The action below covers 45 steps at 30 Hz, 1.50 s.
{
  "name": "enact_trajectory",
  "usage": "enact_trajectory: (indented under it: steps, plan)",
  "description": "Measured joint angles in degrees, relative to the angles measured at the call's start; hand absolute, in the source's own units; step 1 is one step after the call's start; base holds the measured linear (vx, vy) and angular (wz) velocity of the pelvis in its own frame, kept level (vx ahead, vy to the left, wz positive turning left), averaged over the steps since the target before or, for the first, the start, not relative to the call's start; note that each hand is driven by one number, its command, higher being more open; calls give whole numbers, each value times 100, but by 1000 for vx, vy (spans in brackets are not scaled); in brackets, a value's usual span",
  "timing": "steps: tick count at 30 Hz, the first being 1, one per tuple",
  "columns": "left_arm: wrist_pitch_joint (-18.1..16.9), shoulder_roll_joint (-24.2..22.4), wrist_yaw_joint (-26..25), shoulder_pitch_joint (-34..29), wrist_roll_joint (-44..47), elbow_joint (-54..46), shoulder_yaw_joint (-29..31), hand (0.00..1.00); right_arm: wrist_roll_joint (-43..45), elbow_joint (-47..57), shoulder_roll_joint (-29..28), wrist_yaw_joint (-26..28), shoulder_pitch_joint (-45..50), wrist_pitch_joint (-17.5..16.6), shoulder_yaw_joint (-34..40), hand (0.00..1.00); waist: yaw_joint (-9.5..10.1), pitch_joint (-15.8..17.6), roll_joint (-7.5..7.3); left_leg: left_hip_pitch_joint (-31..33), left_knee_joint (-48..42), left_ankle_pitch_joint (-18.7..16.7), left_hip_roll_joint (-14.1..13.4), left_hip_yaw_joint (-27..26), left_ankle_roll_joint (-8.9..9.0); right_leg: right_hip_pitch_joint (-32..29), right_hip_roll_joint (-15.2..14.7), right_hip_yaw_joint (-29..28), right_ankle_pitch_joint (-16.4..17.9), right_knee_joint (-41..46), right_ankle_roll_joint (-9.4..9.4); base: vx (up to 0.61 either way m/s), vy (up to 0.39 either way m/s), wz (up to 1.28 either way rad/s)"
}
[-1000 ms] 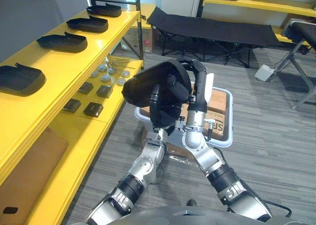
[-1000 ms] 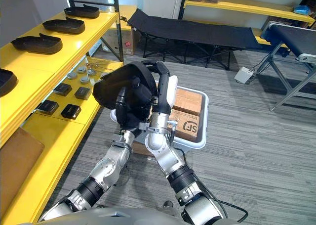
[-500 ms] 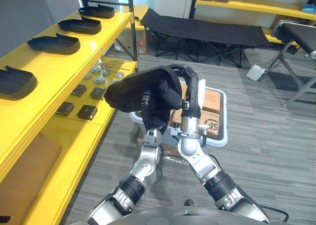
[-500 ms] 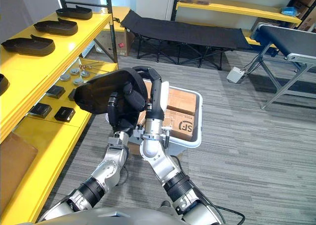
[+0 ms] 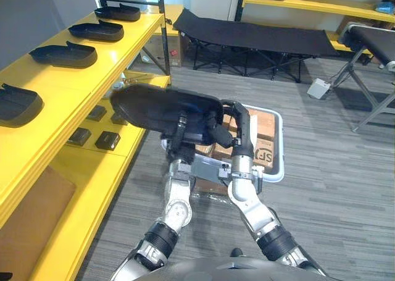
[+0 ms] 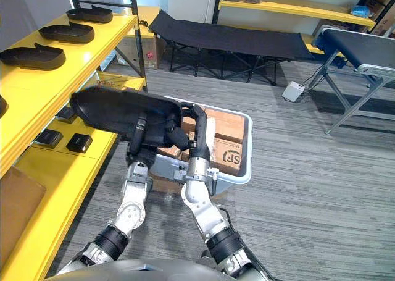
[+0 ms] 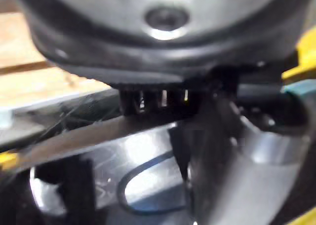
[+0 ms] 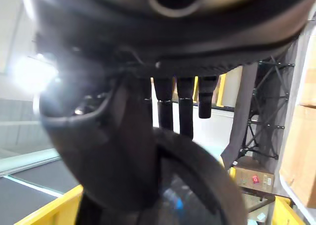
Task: Walk over and take three plastic housings, then place them on the shelf
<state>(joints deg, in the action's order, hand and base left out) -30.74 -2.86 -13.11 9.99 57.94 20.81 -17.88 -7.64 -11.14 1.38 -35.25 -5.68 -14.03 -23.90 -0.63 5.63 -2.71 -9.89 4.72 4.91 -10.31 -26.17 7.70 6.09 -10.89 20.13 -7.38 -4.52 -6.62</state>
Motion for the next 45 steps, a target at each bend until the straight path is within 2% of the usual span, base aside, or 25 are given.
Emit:
enact_trajectory:
  steps: [1, 3, 6, 8, 13, 18, 20, 23, 25, 27, 29, 32, 38, 44, 45]
  plan:
    - [9, -1, -205, -5, -389, -18, 79, 0, 13, 7, 2, 57, 47, -19, -9, 100, 4, 0, 13, 0, 0, -4, 2, 1, 1, 1, -1, 2, 0, 0, 0, 0, 0, 0]
    - [9, -26, -981, -63, -1068, -248, 777, 0, 241, 55, -27, 148, 246, -35, 45, 100, -47, 0, 47, 0, 1, -8, 1, 1, 2, 0, 0, 3, 3, 0, 4, 0, 0, 0]
    - [-90, -64, -1447, -157, -1243, -355, 1648, 0, 471, 89, 52, 206, 470, -34, 302, 100, -82, -6, 80, 2, 1, -53, 4, 1, -27, -4, -2, 7, 10, 0, 9, 0, 0, 0]
    - [-174, -50, -1653, -362, -1338, -397, 2019, 0, 556, 91, 126, 219, 586, -29, 476, 100, -69, -10, 101, 29, 0, -58, 3, 8, -18, -50, -2, 24, 18, -1, 21, 0, 0, 0]
    - [-25, -55, -1975, -713, -1884, -475, 2086, 0, 610, 391, 126, 248, 726, -19, 526, 100, 9, -8, 135, 81, -2, -47, 2, 41, 2, -88, -3, 78, 22, -1, 26, 0, 0, 2]
    - [434, -29, -2047, -772, -3183, -873, 2069, 0, 658, 575, 126, 524, 727, -21, 383, 100, 3, -25, 171, 147, -35, -60, 7, 101, -10, -88, -19, 169, 22, -1, 26, 8, 7, 6]
    - [574, 9, -1944, -842, -3508, -1085, 2069, 0, 774, 589, 181, 683, 727, -22, 376, 100, 8, -33, 214, 147, -40, -66, 9, 101, -10, -86, -22, 176, 22, -1, 26, 0, 0, 0]
    - [785, 204, -1379, -1007, -3722, -1504, 2074, 0, 1024, 706, 400, 1204, 739, -23, 372, 100, 17, -16, 290, 158, -45, -69, 6, 101, -12, -95, -22, 179, 23, -2, 27, 0, 0, 0]
    - [918, 404, -885, -1233, -3931, -1843, 2001, 0, 1396, 778, 550, 1719, 759, -32, 412, 100, 18, -23, 327, 158, -49, -81, 6, 100, -12, -99, -22, 180, 26, -2, 28, 0, 0, 0]
    - [1161, 770, -111, -1420, -4070, -2213, 1881, 0, 1845, 779, 781, 2599, 770, -32, 526, 100, 45, -32, 363, 167, -56, -100, 6, 101, -27, -105, -23, 184, 27, -3, 28, 0, 0, 0]
    - [1299, 1044, 350, -1532, -4273, -2363, 1802, 0, 1985, 788, 1022, 3184, 769, -32, 529, 100, 47, -52, 397, 168, -60, -103, 5, 101, -23, -104, -23, 193, 27, -3, 27, 0, 0, 0]
    - [1476, 1317, 945, -1620, -4506, -2366, 1769, 0, 2042, 876, 1380, 3748, 755, -32, 530, 100, 48, -69, 441, 188, -76, -103, -1, 120, -23, -101, -23, 244, 27, -3, 27, 3, 4, 2]
    - [1735, 1485, 1308, -2035, -4532, -2367, 1813, 0, 2849, 983, 1527, 4131, 754, -52, 709, 100, 77, -73, 461, 342, -202, -123, -24, 297, -27, -81, -27, 440, 28, -3, 28, 6, 10, 13]
    - [1829, 1470, 1501, -2558, -4460, -3087, 2094, 0, 2930, 983, 1326, 4145, 763, -48, 741, 100, 290, -64, 482, 470, -251, -116, -14, 594, -47, 18, -49, 748, 83, -15, 32, 4, 15, 24]
    - [1828, 1454, 1488, -2597, -4450, -3218, 2153, 0, 2930, 983, 1235, 4162, 761, -47, 742, 100, 374, -66, 497, 471, -252, -114, -14, 640, -48, 54, -48, 801, 103, -32, 33, 5, 9, 17]
